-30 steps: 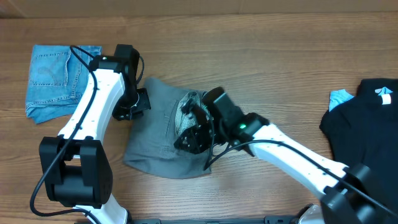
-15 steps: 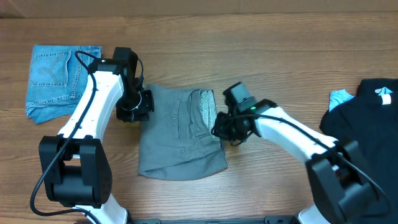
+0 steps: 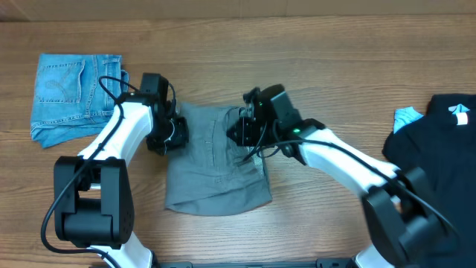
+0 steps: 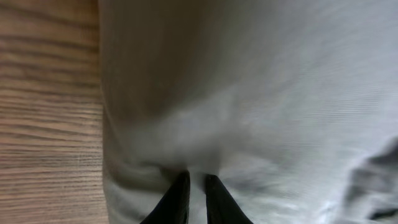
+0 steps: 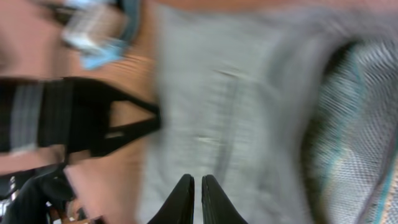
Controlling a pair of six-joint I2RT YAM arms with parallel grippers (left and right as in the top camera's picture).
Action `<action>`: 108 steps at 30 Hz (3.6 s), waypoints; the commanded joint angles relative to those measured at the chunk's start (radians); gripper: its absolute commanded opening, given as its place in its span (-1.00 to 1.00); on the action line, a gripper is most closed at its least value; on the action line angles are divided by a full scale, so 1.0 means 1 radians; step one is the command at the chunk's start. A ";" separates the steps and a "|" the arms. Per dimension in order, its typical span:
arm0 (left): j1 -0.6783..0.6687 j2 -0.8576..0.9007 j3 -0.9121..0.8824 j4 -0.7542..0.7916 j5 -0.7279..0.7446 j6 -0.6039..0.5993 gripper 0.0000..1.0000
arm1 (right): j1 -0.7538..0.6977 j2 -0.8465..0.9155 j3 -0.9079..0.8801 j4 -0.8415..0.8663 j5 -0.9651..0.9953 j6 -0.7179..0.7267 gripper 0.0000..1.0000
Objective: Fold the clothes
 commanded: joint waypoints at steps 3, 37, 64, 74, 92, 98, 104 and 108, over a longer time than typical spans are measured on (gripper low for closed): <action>-0.001 -0.004 -0.044 -0.008 -0.089 0.037 -0.72 | -0.049 0.129 0.006 -0.166 0.131 0.189 -0.92; 0.064 -0.005 0.063 -0.027 0.307 0.145 -0.55 | -0.070 -0.139 -0.076 -0.577 0.024 0.224 -0.92; 0.063 -0.005 0.171 -0.168 0.342 0.251 -0.23 | -0.484 -0.079 -0.181 -0.684 -0.279 -0.413 0.34; 0.063 -0.005 0.171 -0.169 0.342 0.250 -0.21 | -0.278 -0.074 -0.249 -0.629 -0.193 -0.344 0.03; 0.063 -0.005 0.171 -0.197 0.342 0.251 -0.13 | -0.546 -0.075 0.108 -0.543 0.116 -0.249 -0.07; 0.063 -0.005 0.171 -0.156 0.343 0.257 -0.12 | -0.487 -0.069 0.195 -0.843 -0.019 -0.319 0.17; 0.063 -0.005 0.172 -0.119 0.350 0.257 -0.07 | -0.383 -0.062 0.027 -0.613 0.045 -0.177 0.30; 0.063 -0.005 0.172 -0.122 0.350 0.257 -0.03 | -0.364 -0.062 -0.021 -0.515 0.096 -0.101 -0.23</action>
